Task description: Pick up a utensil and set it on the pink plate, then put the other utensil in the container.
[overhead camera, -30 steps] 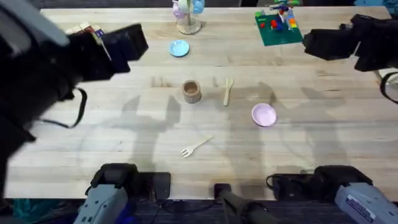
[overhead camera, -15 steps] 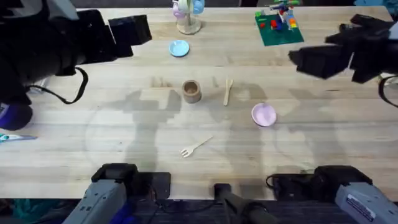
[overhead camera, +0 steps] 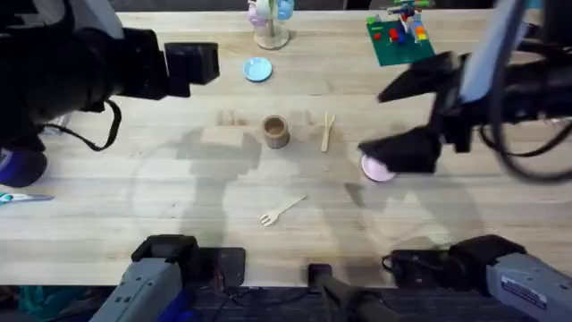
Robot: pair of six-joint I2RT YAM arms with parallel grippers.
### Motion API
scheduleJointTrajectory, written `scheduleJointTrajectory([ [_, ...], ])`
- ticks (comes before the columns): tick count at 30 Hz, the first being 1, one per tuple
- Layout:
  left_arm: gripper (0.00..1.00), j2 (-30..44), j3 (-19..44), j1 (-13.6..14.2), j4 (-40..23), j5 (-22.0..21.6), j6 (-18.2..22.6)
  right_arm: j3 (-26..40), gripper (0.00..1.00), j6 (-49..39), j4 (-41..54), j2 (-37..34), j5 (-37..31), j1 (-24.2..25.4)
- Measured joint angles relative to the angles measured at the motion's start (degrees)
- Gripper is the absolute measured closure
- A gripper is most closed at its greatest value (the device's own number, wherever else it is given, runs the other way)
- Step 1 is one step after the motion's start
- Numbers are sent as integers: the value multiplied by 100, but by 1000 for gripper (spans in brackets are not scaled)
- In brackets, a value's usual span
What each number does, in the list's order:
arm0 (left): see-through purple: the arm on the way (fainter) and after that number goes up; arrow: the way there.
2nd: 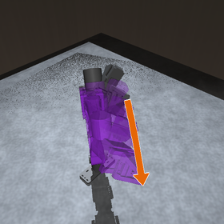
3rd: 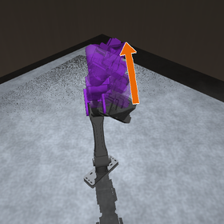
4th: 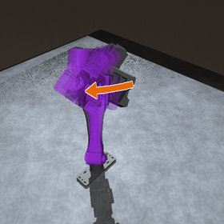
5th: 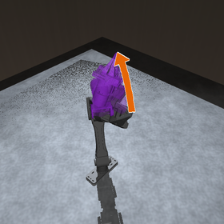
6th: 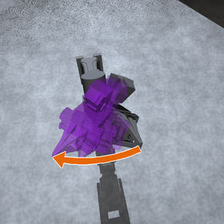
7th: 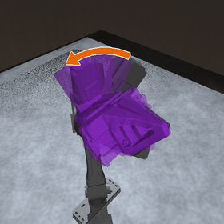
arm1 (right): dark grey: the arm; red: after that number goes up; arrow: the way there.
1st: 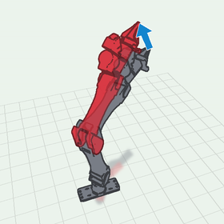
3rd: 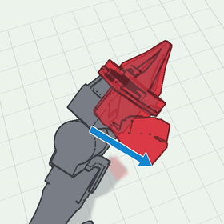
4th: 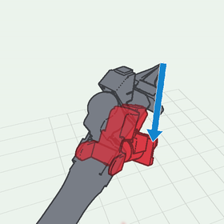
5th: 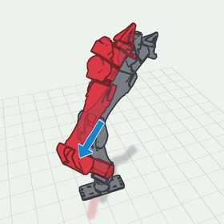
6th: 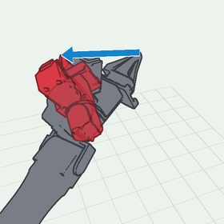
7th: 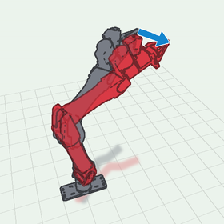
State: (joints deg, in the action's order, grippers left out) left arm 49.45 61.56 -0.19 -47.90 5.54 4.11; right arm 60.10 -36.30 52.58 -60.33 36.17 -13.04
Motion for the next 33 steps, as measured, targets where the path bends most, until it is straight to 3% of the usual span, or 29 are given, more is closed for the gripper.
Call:
scheduleJointTrajectory([
  [7,9,-2,0,0,-137,307,1054,0,7,-840,66,-361,-379,-1436],
  [13,10,0,0,0,-137,386,1585,0,7,-1265,177,-705,-797,-2312],
  [22,8,0,0,0,-137,391,2096,0,8,-1391,188,-778,-946,-2752],
  [33,8,515,9,-179,-489,391,2607,0,6,-1415,240,-778,-962,-2784],
])
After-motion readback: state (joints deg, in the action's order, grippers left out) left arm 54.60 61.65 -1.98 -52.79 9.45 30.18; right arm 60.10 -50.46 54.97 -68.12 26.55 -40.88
